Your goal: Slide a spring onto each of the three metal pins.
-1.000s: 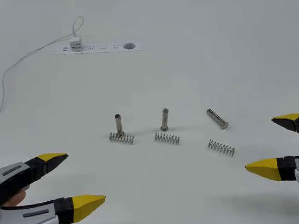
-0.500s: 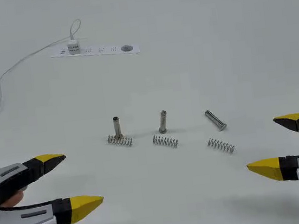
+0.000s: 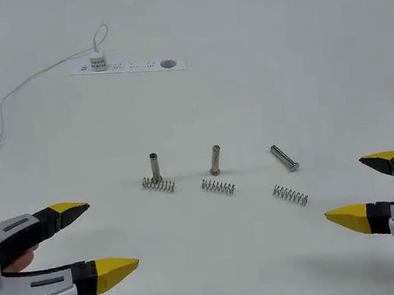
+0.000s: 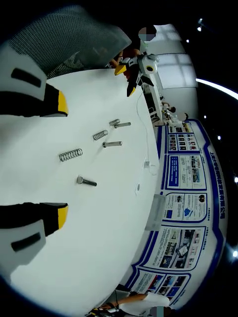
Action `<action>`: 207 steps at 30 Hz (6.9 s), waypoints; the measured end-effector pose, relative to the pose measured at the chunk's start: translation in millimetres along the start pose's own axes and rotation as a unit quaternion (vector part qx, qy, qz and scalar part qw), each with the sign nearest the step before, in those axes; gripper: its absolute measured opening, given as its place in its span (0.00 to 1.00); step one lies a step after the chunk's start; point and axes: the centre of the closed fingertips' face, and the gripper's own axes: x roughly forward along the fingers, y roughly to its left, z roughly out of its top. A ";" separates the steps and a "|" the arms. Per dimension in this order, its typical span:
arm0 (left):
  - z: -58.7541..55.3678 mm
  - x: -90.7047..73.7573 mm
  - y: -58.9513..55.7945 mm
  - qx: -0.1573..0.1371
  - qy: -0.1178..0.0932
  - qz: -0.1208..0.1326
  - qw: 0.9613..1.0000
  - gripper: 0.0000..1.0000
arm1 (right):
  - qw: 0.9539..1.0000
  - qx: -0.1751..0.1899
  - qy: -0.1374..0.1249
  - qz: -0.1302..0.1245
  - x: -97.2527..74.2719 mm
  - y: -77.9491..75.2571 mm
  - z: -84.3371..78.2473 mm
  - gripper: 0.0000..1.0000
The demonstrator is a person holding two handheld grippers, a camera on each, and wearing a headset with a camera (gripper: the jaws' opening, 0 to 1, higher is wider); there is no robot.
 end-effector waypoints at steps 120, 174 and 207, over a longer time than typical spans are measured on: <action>7.5 -6.1 0.2 -0.016 -0.027 0.023 0.999 0.71 | 0.981 0.050 0.169 -0.078 109.9 -57.5 25.9 0.09; 14.7 -7.7 -6.2 -0.004 -0.032 0.014 0.999 0.70 | 0.987 0.040 0.125 -0.097 87.0 -48.6 13.6 0.09; 15.1 -5.2 -6.2 -0.002 -0.031 0.009 0.999 0.70 | 0.987 0.011 0.146 -0.072 87.5 -37.7 5.6 0.12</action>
